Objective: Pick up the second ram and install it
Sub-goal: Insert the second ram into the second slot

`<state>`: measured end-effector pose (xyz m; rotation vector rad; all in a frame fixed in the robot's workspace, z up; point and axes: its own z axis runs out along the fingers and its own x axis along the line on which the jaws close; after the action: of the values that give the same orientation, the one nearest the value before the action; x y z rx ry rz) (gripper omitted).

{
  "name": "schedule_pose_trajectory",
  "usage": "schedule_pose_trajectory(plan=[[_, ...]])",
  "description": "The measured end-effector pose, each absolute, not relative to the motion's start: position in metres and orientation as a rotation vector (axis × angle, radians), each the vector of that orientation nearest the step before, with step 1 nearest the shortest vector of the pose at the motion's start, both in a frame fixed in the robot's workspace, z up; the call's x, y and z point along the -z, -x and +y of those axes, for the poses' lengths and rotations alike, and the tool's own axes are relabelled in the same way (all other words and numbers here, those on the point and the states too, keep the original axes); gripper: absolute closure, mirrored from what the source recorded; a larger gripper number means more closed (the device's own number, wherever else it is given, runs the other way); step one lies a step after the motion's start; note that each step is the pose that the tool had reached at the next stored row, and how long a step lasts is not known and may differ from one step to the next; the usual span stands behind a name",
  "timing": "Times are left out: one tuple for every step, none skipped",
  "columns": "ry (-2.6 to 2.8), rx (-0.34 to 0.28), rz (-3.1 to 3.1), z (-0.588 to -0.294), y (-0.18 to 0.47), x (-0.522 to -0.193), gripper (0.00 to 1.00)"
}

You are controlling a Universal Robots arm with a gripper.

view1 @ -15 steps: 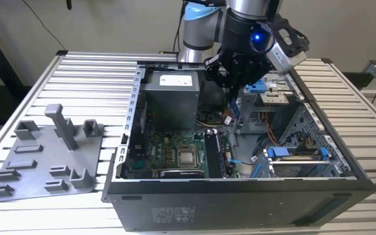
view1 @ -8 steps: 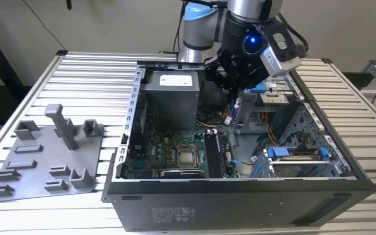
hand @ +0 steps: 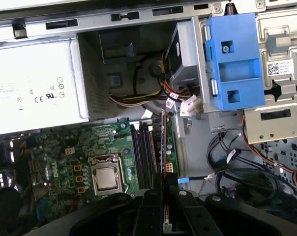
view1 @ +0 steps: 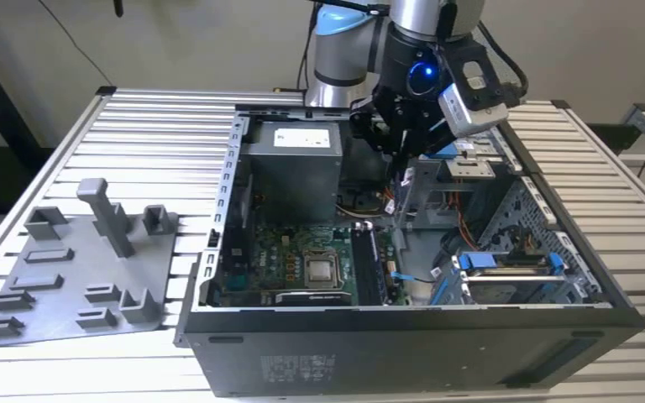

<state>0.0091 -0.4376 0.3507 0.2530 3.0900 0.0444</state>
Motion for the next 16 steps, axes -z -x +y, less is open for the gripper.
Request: schedule_pose_trajectory(plan=[[-0.249, -0.044, 3.09, -0.438, -0.009, -0.35, 0.86], [-0.237, -0.043, 3.091, -0.438, -0.009, -0.349, 0.86], [-0.217, -0.041, 3.093, -0.438, -0.009, -0.348, 0.86], [-0.193, -0.041, 3.095, -0.438, -0.009, -0.347, 0.86], [-0.168, -0.041, 3.096, -0.438, -0.009, -0.346, 0.86], [-0.145, -0.041, 3.098, -0.438, -0.009, -0.345, 0.86], [-0.122, -0.039, 3.099, -0.438, -0.009, -0.344, 0.86], [-0.106, -0.037, 3.1, -0.438, -0.009, -0.343, 0.86], [-0.093, -0.034, 3.1, -0.438, -0.009, -0.342, 0.86], [-0.082, -0.031, 3.1, -0.438, -0.009, -0.341, 0.86], [-0.073, -0.028, 3.101, -0.437, -0.009, -0.34, 0.86], [-0.07, -0.026, 3.101, -0.438, -0.009, -0.339, 0.86], [-0.071, -0.025, 3.101, -0.438, -0.009, -0.339, 0.86], [-0.07, -0.025, 3.101, -0.438, -0.009, -0.339, 0.86], [-0.07, -0.025, 3.101, -0.438, -0.009, -0.339, 0.86], [-0.07, -0.025, 3.101, -0.438, -0.009, -0.339, 0.86]])
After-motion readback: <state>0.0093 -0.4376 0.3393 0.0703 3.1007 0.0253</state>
